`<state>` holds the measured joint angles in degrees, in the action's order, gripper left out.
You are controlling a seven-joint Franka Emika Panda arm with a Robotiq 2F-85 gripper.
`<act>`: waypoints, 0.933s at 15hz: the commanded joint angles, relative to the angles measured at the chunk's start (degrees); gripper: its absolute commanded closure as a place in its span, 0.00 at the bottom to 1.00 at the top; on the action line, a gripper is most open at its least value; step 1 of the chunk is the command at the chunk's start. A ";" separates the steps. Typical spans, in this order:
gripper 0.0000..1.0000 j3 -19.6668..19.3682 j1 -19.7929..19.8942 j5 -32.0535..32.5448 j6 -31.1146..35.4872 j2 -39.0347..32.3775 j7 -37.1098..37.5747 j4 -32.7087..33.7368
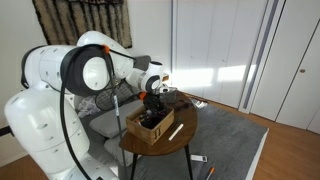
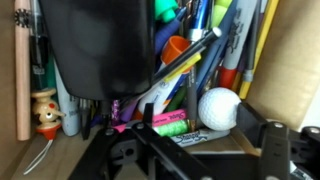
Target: Pick up the white ball from the cardboard box and put it in the gray pen holder
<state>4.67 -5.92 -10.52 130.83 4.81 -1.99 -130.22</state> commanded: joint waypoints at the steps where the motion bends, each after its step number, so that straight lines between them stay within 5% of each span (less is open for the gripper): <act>1: 0.30 -0.30 -0.10 -3.51 5.60 -0.39 -4.62 -2.08; 9: 0.26 -0.34 -1.00 -10.87 7.25 1.45 -12.92 -2.56; 12: 0.14 -0.17 -0.92 -12.99 5.53 2.47 -10.29 -2.80; 14: 0.15 -0.12 -0.75 -13.16 4.74 3.27 -8.31 -3.21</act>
<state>4.62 -6.20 -21.45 136.90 5.42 -12.72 -131.95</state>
